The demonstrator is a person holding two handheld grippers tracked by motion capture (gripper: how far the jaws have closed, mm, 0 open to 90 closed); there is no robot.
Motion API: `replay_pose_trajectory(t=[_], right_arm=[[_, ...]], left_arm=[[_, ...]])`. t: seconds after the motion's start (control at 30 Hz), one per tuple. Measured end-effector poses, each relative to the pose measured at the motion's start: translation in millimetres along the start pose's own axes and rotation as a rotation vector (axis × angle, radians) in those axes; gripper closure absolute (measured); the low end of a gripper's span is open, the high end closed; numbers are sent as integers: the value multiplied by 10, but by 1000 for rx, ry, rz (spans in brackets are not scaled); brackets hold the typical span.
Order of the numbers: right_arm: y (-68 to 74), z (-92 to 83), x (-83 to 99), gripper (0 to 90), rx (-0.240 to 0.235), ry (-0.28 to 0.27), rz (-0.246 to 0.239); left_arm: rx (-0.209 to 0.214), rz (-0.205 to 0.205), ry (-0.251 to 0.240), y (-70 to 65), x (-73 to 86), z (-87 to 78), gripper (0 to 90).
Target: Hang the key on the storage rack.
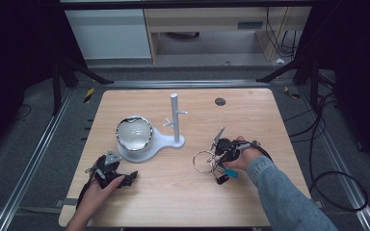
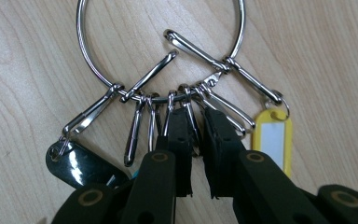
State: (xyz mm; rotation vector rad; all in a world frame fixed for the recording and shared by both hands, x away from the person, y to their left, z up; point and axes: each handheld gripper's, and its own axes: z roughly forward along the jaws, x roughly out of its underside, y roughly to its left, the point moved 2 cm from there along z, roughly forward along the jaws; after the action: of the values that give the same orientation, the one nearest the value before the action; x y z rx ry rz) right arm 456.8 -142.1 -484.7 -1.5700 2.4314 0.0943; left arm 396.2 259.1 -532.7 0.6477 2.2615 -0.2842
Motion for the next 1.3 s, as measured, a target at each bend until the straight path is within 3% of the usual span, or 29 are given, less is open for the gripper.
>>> replay_pose_trajectory(t=[0.27, 0.57, 0.9, 1.3], right_arm=[[-3, 12, -70, 884, -27, 35, 18], [-24, -92, -53, 888, -31, 1, 45], [-104, -498, -79, 888, 6, -75, 54], [-228, -909, -196, 889, 75, -104, 44]], left_arm=[[0, 0, 0, 0, 0, 0, 0], [0, 0, 0, 0, 0, 0, 0], [0, 0, 0, 0, 0, 0, 0], [0, 0, 0, 0, 0, 0, 0]])
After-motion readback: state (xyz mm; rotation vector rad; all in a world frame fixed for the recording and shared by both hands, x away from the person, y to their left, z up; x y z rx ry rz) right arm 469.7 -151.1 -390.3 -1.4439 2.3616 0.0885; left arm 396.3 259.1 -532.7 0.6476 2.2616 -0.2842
